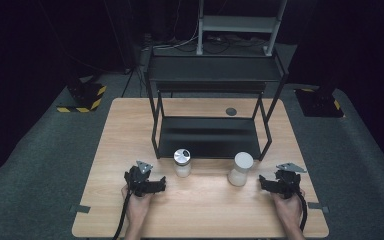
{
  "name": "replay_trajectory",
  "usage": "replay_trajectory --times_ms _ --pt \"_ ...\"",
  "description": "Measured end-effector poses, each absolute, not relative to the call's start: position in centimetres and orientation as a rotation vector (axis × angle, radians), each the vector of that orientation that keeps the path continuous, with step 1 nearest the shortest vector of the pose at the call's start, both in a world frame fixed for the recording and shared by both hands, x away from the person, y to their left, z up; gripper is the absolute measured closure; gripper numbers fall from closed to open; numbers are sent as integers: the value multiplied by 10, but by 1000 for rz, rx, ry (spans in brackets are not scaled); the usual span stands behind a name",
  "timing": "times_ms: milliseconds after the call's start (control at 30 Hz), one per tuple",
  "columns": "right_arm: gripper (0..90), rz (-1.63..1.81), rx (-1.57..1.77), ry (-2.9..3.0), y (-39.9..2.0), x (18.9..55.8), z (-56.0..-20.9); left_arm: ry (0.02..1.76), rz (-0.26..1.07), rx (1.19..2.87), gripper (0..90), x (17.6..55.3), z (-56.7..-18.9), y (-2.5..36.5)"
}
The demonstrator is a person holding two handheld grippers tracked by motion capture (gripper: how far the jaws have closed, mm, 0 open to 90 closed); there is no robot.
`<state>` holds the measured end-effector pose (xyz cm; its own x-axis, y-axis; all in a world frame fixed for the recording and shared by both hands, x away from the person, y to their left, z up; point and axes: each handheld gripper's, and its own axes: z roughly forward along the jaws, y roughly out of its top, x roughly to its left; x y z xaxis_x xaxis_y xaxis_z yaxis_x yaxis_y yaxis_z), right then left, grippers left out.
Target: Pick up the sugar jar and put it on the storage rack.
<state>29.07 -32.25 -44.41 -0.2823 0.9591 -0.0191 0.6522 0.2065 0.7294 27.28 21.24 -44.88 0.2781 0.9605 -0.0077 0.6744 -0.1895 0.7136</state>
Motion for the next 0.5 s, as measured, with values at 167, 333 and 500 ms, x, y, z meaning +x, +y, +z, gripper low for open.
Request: replay_trajectory --times_ms 167,333,500 --pt "64 854 1489 2012 -323 291 -444 1460 608 1947 6 273 -449 213" --pt "64 854 1491 2011 -322 291 -444 1450 604 1954 3 273 -449 214" --pt "66 852 1494 2007 -322 291 -444 1435 583 1969 4 274 -447 217"
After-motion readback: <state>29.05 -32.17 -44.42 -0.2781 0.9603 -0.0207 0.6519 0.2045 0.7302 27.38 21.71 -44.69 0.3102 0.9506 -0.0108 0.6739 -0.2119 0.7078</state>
